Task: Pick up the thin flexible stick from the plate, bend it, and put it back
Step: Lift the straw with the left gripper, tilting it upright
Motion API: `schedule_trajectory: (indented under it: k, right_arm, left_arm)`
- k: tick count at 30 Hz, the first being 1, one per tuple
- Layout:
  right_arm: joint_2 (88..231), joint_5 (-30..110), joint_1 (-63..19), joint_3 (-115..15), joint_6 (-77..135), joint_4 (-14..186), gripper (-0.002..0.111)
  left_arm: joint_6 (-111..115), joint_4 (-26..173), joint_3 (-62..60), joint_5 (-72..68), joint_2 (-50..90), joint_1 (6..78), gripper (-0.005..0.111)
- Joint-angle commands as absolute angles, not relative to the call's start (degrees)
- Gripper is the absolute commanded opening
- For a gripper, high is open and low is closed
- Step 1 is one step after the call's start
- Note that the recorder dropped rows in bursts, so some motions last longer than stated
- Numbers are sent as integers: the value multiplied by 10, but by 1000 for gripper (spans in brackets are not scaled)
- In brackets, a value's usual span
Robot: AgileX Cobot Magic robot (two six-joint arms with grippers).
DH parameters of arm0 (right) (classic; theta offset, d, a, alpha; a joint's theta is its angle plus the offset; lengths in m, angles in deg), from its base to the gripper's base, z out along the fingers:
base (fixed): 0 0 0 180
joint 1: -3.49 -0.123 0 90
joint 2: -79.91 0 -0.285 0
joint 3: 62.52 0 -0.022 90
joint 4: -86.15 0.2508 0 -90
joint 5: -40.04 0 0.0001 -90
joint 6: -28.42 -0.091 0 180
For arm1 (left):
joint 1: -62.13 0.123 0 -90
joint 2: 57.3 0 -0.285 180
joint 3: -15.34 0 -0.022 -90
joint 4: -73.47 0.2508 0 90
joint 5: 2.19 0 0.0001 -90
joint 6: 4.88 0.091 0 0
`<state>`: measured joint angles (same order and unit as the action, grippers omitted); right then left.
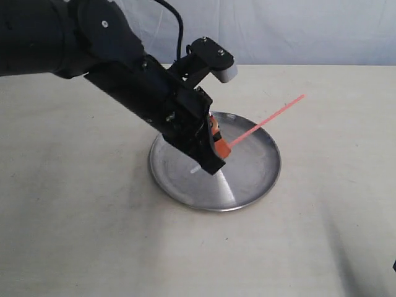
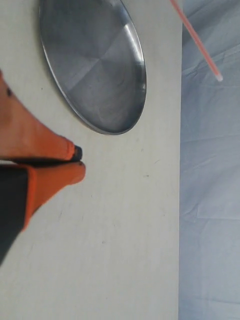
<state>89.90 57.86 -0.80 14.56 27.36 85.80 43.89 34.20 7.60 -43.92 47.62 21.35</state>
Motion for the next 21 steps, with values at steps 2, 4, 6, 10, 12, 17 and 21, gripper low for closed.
schedule_trajectory:
  k: [2,4,6,10,12,17,21]
  right_arm:
    - [896,575,-5,147,274,854,0]
    - [896,575,-5,147,274,854,0]
    - [896,575,-5,147,274,854,0]
    - [896,567,-5,147,277,848,0]
    - [896,527,-5,147,273,830,0]
    - [896,324,-5,147,99,1092,0]
    - [896,290,-5,147,-4,1220,0]
  left_arm:
    - [500,254,-3,-433,424,209,0]
    - [527,230,-28,-433,408,209,0]
    - [555,206,-53,-431,390,209,0]
    - [574,187,-77,-428,364,209,0]
    - [574,187,-80,-432,353,209,0]
    - [576,176,-86,-432,335,209,0]
    - [577,168,-87,-435,332,209,0]
